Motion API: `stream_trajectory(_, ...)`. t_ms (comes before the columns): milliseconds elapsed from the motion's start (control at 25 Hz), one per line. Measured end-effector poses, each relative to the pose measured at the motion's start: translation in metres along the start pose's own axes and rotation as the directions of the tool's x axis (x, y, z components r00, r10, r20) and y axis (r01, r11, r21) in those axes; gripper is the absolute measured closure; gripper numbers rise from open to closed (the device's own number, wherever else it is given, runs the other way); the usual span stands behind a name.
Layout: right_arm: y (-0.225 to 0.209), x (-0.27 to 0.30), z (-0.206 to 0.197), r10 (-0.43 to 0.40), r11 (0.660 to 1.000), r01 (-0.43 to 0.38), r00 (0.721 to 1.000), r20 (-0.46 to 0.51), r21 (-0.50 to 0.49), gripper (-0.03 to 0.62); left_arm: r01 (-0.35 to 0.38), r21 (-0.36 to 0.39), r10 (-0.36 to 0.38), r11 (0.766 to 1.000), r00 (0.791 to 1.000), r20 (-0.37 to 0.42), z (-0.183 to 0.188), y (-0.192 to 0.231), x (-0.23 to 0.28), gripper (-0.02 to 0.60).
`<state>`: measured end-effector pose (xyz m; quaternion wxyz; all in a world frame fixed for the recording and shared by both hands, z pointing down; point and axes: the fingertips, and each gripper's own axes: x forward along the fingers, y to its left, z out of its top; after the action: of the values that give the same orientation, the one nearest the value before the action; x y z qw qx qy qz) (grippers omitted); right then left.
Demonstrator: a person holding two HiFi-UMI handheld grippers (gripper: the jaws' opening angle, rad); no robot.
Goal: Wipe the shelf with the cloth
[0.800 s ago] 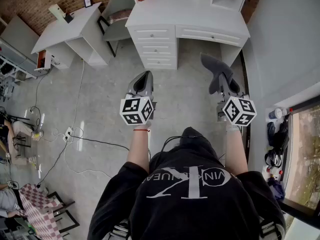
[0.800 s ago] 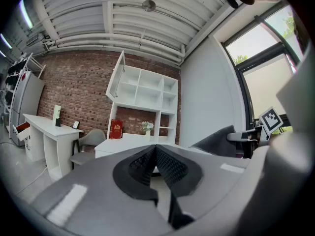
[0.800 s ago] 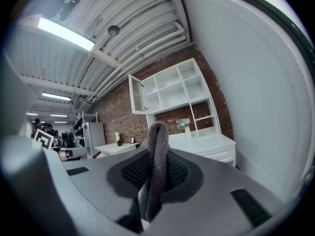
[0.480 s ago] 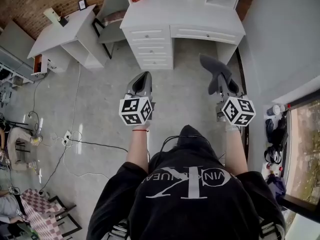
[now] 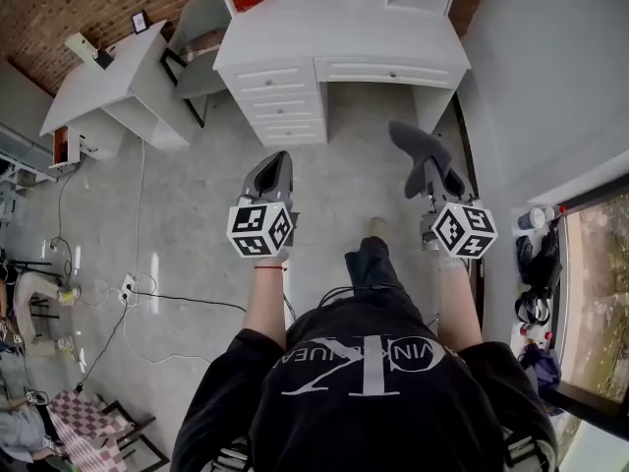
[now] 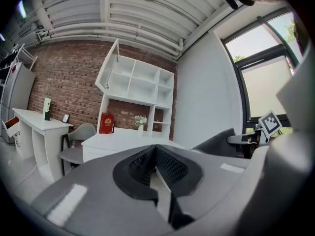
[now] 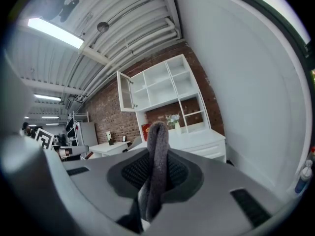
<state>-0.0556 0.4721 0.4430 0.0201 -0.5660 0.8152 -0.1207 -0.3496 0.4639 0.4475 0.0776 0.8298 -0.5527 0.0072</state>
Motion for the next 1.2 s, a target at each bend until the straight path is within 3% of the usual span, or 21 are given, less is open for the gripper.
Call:
stream_trajectory(320, -0.065, 0.072, 0.009, 0.014, 0.995, -0.012, 1.000, -0.021, 0.100, 0.537, 0.010, -0.018, -0.010, 1.000, 1.000, -0.017, 0.011, 0.010, 0.103, 0.571)
stream_trajectory(600, -0.124, 0.143, 0.035, 0.048, 0.987, -0.045, 0.999, -0.020, 0.156, 0.537, 0.067, 0.020, -0.067, 0.998, 0.998, 0.001, 0.033, -0.005, 0.216, 0.571)
stream_trajectory(880, -0.187, 0.194, 0.047, 0.066, 0.979, -0.056, 0.997, -0.041, 0.198, 0.536, 0.088, 0.012, -0.088, 0.996, 0.996, -0.032, 0.028, -0.021, 0.307, 0.571)
stream_trajectory(1200, -0.245, 0.227, 0.069, 0.067, 0.967, -0.064, 0.998, -0.007, 0.246, 0.536, 0.135, 0.021, -0.135, 0.991, 0.990, -0.034, 0.034, -0.051, 0.383, 0.571)
